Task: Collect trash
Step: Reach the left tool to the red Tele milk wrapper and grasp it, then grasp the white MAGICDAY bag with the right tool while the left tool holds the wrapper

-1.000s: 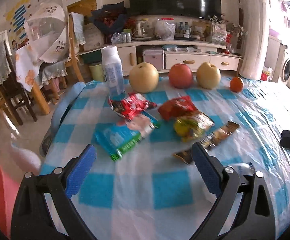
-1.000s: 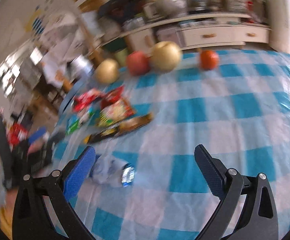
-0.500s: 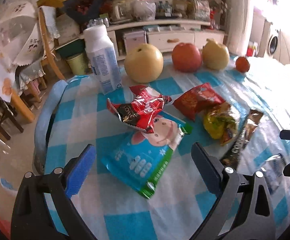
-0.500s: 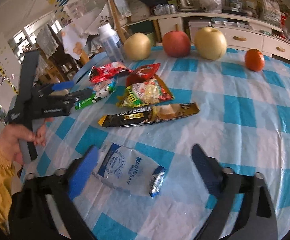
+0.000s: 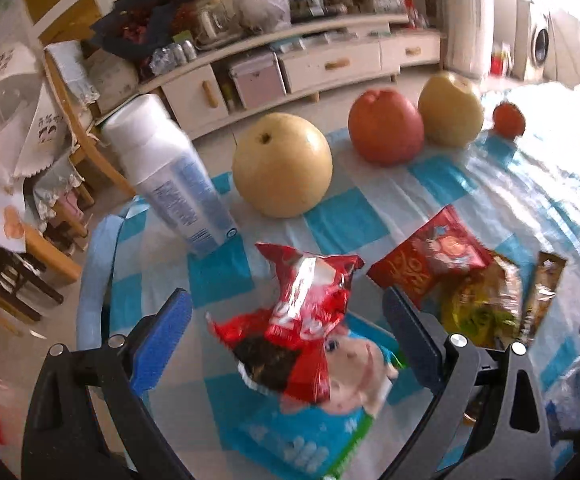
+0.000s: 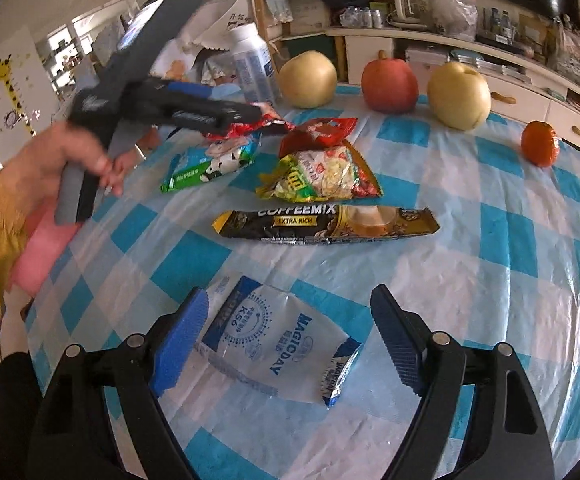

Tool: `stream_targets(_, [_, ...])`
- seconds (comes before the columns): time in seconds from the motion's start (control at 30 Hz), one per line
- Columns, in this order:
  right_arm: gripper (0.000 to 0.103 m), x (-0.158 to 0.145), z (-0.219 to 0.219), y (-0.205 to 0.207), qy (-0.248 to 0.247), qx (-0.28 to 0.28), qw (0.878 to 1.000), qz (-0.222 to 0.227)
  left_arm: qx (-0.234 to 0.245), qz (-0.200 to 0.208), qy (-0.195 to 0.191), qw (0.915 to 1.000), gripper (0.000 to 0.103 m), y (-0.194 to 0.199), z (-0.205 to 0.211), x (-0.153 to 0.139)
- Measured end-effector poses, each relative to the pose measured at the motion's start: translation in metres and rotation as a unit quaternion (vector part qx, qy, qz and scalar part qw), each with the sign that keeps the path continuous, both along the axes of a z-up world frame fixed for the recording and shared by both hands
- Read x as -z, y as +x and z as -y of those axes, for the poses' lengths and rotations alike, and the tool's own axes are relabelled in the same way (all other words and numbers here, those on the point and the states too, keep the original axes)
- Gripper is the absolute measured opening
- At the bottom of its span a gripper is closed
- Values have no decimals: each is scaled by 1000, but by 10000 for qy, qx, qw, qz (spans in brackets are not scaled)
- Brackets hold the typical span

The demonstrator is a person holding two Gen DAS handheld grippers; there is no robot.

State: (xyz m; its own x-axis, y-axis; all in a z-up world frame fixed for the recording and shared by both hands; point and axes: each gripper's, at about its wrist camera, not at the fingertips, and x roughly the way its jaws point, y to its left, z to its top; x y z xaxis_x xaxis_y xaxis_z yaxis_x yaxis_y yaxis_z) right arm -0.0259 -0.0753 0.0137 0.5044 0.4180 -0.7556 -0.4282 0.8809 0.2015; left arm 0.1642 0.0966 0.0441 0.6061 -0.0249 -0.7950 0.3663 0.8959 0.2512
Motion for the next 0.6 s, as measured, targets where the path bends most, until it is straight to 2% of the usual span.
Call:
stream_targets(0.03, [83, 2, -1, 0, -29, -19, 10000, -19, 18, -63, 70, 10000, 96, 2, 3, 3])
stream_targets(0.07, [83, 3, -2, 1, -39, -46, 10000, -46, 38, -177, 201, 9996, 87, 6, 7, 9])
stream_targets(0.1, [83, 5, -2, 2, -35, -89, 9999, -84, 25, -232, 299, 9993, 71, 8, 10, 13])
stream_targets(0.13, [83, 6, -3, 2, -36, -117, 9999, -109, 10, -331, 329, 9989, 65, 10, 11, 17])
stream_targets(0.27, [83, 10, -6, 0, -98, -275, 9995, -156, -88, -377, 25, 9992, 48, 10, 8, 18])
stream_targets(0.4, [83, 10, -12, -7, -158, -527, 9984, -154, -229, -359, -141, 9990, 40, 1, 5, 17])
stream_targets(0.5, [83, 11, -12, -11, -117, -714, 9971, -216, -335, -398, -340, 9981, 40, -9, 2, 15])
stream_targets(0.6, [80, 10, -11, -16, 23, -937, 9949, -364, -226, -376, -350, 9984, 40, -27, 7, 16])
